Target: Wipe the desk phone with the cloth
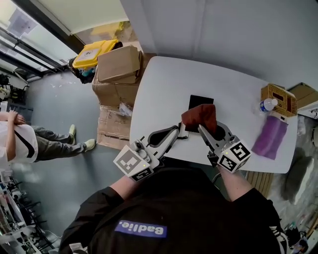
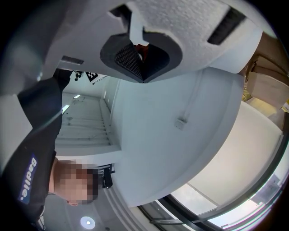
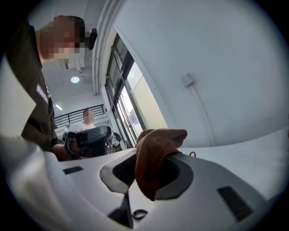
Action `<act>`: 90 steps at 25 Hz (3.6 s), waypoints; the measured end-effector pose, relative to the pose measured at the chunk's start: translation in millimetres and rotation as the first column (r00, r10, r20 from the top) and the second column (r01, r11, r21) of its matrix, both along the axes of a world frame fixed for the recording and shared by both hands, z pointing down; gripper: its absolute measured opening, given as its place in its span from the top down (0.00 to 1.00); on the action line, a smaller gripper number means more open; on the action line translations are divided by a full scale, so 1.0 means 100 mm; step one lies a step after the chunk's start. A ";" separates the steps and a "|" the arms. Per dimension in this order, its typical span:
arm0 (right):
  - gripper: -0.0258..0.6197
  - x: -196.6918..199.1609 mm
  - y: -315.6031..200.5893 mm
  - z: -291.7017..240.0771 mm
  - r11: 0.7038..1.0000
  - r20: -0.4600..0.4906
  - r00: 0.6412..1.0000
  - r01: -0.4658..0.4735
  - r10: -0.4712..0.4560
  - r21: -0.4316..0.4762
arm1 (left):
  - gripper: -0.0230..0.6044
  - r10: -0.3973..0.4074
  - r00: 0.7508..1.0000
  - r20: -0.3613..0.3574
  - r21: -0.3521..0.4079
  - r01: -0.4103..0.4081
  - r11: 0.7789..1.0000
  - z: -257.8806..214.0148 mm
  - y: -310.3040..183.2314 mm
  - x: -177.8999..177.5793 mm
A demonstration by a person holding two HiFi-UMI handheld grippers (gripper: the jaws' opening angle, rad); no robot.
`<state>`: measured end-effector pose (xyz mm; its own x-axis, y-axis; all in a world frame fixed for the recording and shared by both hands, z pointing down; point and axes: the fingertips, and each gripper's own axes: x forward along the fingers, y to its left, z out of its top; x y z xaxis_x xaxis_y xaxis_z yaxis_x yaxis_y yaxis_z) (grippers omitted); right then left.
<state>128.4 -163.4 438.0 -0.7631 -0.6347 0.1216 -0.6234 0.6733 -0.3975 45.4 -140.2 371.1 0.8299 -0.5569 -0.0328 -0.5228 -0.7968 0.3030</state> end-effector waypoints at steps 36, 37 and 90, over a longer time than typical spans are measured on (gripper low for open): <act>0.82 -0.05 -0.40 1.97 0.948 -0.262 0.965 -0.080 -0.004 -0.308 | 0.95 -0.078 0.997 0.025 -0.105 0.080 0.991 0.32 0.03 -0.34; 0.82 -0.06 -0.33 2.00 0.944 -0.264 0.964 -0.087 0.000 -0.318 | 0.95 -0.068 0.997 0.024 -0.103 0.070 0.992 0.32 0.05 -0.35; 0.82 0.21 0.35 2.32 0.860 -0.248 0.962 -0.222 0.116 -0.460 | 0.95 0.049 0.999 0.013 -0.097 -0.048 0.994 0.28 0.46 -0.27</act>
<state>149.8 -128.2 670.0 -0.5737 -0.5735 0.5848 -0.8126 0.3090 -0.4941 18.6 -93.9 399.4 0.8559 -0.5161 0.0328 -0.4897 -0.7885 0.3722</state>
